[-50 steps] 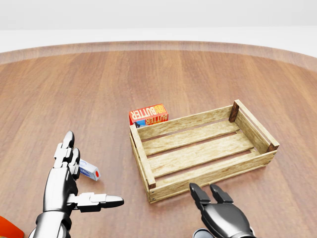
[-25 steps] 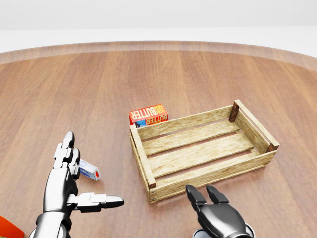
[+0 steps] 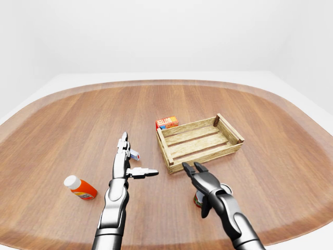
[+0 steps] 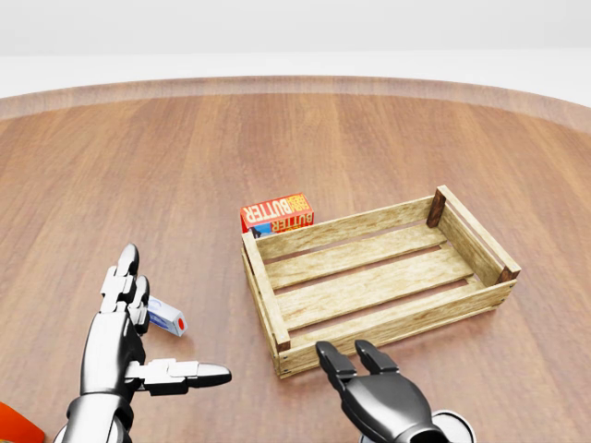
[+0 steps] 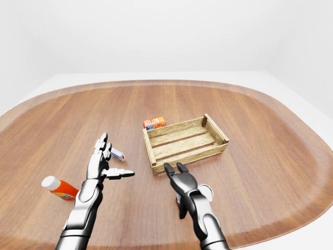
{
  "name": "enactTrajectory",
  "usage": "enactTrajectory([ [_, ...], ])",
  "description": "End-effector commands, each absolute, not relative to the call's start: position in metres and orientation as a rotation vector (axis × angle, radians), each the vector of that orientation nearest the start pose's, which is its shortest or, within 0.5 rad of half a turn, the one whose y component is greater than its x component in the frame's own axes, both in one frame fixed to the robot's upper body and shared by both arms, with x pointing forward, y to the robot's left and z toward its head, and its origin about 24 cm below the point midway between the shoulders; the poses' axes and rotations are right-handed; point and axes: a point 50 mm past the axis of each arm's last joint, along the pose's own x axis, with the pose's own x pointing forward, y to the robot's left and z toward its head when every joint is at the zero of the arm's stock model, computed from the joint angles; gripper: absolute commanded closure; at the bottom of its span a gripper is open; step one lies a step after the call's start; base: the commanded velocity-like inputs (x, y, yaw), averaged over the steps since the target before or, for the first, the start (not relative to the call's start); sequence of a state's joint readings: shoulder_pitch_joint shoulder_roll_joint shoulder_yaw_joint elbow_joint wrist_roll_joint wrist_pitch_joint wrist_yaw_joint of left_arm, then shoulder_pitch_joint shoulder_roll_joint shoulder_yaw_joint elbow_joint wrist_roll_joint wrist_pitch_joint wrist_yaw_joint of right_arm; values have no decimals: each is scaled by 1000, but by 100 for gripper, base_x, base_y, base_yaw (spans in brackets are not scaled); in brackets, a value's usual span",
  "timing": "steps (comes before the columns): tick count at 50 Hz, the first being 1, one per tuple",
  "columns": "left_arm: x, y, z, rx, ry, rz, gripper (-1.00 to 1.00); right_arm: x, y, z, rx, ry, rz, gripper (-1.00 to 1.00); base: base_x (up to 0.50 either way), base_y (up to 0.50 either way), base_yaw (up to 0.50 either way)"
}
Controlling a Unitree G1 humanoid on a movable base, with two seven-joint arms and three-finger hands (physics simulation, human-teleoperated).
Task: Pick up the tomato sauce, and put it in the wooden tray.
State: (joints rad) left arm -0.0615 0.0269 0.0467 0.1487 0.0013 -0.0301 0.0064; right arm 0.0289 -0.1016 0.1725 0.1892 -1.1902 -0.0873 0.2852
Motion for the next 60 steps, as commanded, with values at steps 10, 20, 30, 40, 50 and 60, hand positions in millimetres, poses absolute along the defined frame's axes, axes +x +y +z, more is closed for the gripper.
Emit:
enactTrajectory([
  [10, 264, 163, 24, 25, 60, 38, -100, 230, -122, -31, -1279, 236, 583, -100, 0, 0, 0],
  [20, 264, 163, 24, 27, 59, 37, -100, 225, -125, -37, -1280, 256, 581, -100, 0, 0, 0],
  [30, 264, 162, 24, 28, 60, 37, -100, 225, -124, -43, -1291, 270, 598, -100, 0, 0, 0],
  [40, 264, 162, 25, 28, 60, 36, -100, 222, -128, -52, -1306, 309, 617, -100, 0, 0, 0],
  [50, 263, 162, 25, 29, 61, 36, -100, 221, -128, -55, -1301, 322, 624, -100, 0, 0, 0],
  [60, 264, 162, 24, 29, 62, 34, -100, 205, -128, -58, -1277, 389, 708, 100, 0, 0, 0],
])
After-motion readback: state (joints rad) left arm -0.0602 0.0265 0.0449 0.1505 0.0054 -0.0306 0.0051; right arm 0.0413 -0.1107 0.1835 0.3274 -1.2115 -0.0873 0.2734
